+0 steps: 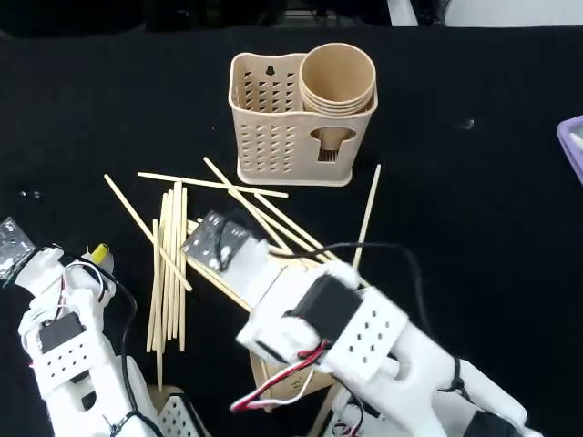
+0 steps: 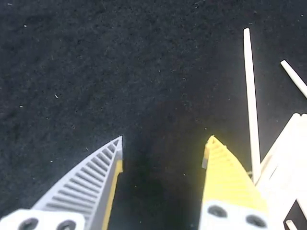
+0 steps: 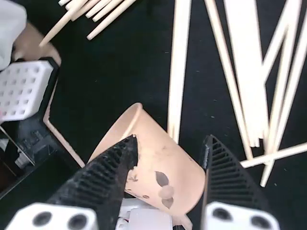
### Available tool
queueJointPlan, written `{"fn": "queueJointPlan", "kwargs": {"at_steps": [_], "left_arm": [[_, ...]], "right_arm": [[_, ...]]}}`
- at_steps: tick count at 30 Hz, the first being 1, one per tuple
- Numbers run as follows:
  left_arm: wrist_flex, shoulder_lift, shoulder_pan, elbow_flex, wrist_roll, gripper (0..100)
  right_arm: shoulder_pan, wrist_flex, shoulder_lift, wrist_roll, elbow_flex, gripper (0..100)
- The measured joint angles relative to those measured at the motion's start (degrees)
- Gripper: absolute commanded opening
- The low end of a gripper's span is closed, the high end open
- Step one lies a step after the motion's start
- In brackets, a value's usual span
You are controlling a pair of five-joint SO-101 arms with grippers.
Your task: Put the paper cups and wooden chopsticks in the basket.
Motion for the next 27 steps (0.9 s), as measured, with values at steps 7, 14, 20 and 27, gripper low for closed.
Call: {"fn": "queueJointPlan", "kwargs": {"at_steps": [7,14,20,27], "left_arm": [[0.0,0.0,0.0,0.0,0.0,26],[0.0,0.0,0.0,0.0,0.0,26],[0.0,0.0,0.0,0.0,0.0,26],[0.0,0.0,0.0,0.0,0.0,26]], "right_arm": [[-1.8,-5.9,0.0,0.0,7.9,21.7],[-6.2,-6.8,0.0,0.0,8.3,21.7],[-8.4,-6.8,0.0,0.0,8.8,21.7],[-8.4,-7.6,0.0,0.0,11.6,21.7]]}}
